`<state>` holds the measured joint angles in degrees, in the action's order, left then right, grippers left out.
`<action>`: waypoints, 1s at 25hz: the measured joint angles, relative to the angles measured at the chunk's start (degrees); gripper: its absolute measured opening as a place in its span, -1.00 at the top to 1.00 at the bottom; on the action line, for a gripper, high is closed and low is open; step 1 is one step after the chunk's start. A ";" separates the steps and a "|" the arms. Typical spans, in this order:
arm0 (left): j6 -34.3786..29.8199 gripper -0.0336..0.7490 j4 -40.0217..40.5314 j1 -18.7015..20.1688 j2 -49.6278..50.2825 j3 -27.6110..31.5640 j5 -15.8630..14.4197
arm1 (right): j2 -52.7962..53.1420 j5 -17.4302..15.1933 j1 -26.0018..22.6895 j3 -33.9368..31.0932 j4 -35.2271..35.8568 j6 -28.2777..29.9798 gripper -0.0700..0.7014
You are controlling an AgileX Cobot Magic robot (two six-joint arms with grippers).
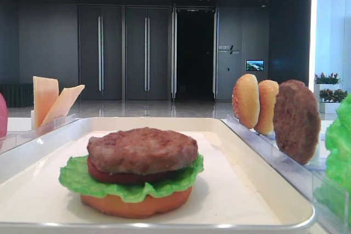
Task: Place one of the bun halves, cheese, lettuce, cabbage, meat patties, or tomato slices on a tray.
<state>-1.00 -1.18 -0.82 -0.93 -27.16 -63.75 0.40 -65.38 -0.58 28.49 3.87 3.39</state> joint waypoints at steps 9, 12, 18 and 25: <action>0.00 -0.71 0.00 0.00 0.00 0.00 0.00 | 0.00 0.00 0.00 0.00 0.03 0.00 -0.45; 0.00 -0.70 0.00 0.00 0.00 0.00 0.00 | 0.00 0.00 0.00 0.00 0.03 0.00 -0.45; 0.00 -0.70 0.00 0.00 0.00 0.00 0.00 | 0.00 0.00 0.00 0.00 0.14 0.00 -0.45; 0.00 -0.70 0.00 0.00 0.00 0.00 0.00 | 0.00 0.04 0.00 0.00 0.21 0.00 -0.45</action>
<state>-1.00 -1.18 -0.82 -0.93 -27.16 -63.75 0.40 -65.34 -0.58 28.49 4.08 3.39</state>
